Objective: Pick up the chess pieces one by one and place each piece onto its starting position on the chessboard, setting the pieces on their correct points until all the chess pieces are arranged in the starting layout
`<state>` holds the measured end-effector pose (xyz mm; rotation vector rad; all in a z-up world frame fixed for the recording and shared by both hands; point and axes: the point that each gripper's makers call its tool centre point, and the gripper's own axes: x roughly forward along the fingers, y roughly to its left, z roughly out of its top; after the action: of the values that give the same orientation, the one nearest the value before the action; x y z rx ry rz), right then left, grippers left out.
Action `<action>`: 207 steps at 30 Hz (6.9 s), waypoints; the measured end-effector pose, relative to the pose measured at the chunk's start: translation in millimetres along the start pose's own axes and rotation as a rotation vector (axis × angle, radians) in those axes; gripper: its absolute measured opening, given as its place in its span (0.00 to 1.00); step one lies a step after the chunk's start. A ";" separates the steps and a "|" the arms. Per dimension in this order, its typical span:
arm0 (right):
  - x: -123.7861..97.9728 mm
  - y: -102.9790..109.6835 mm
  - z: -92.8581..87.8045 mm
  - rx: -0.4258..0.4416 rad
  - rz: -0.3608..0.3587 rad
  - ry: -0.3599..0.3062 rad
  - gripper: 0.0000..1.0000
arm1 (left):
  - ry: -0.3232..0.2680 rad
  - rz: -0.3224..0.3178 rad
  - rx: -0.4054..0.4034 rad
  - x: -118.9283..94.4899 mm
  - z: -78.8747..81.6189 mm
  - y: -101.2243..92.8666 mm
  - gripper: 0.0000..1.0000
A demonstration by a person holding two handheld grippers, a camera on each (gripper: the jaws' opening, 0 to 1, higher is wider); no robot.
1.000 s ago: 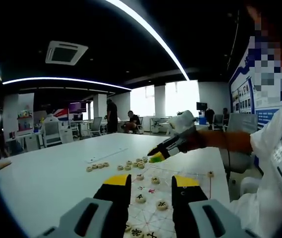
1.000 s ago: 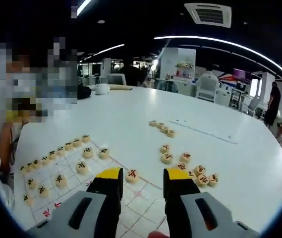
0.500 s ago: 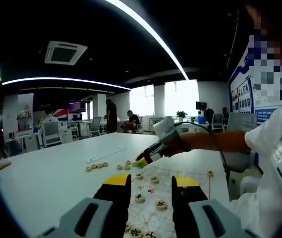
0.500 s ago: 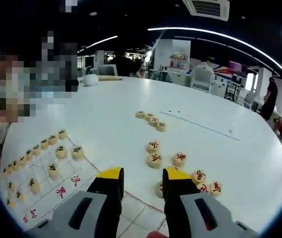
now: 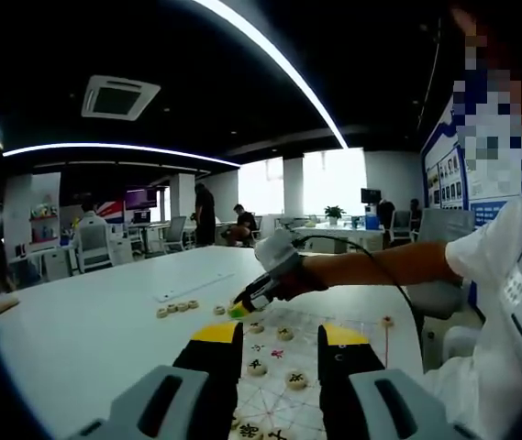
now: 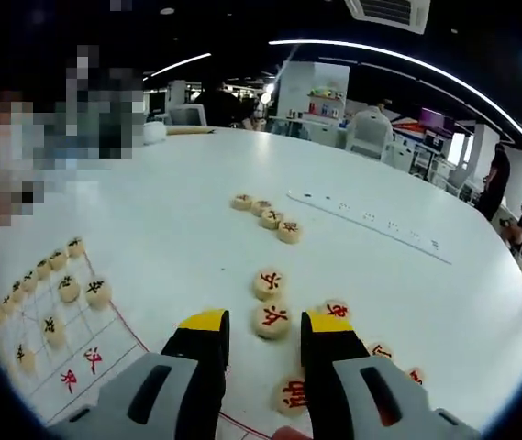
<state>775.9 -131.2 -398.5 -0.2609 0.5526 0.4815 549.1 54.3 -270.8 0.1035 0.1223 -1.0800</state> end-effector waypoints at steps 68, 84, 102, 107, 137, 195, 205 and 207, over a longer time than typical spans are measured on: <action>-140.7 137.2 -67.9 -0.161 0.351 -0.016 0.20 | 0.088 -0.126 0.098 -11.5 -18.4 -27.7 0.34; -141.6 120.5 -54.3 -0.108 0.291 -0.049 0.36 | 0.093 -0.129 0.095 -10.7 -19.6 -28.4 0.33; -154.6 18.6 -35.7 -0.004 0.006 -0.098 0.37 | 0.093 -0.123 0.097 -11.5 -19.5 -27.2 0.33; -147.0 16.2 -34.8 0.007 0.008 -0.092 0.37 | 0.091 -0.118 0.097 -12.0 -18.8 -26.1 0.33; -99.9 0.7 -34.8 0.019 0.018 -0.026 0.36 | 0.090 -0.094 0.094 -16.4 -18.5 -18.4 0.33; -64.3 -3.6 -18.5 -0.009 0.034 -0.014 0.32 | 0.108 -0.091 0.096 -11.9 -24.1 -17.0 0.33; -14.8 14.3 8.5 -0.066 0.057 0.003 0.32 | 0.107 -0.089 0.098 -13.1 -23.8 -17.1 0.33; -3.0 11.8 10.0 -0.067 0.048 0.008 0.32 | 0.107 -0.089 0.098 -13.6 -23.8 -16.3 0.33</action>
<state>772.2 -118.6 -389.9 -0.3144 0.5522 0.5464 527.2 61.9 -292.7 0.2456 0.1715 -1.1692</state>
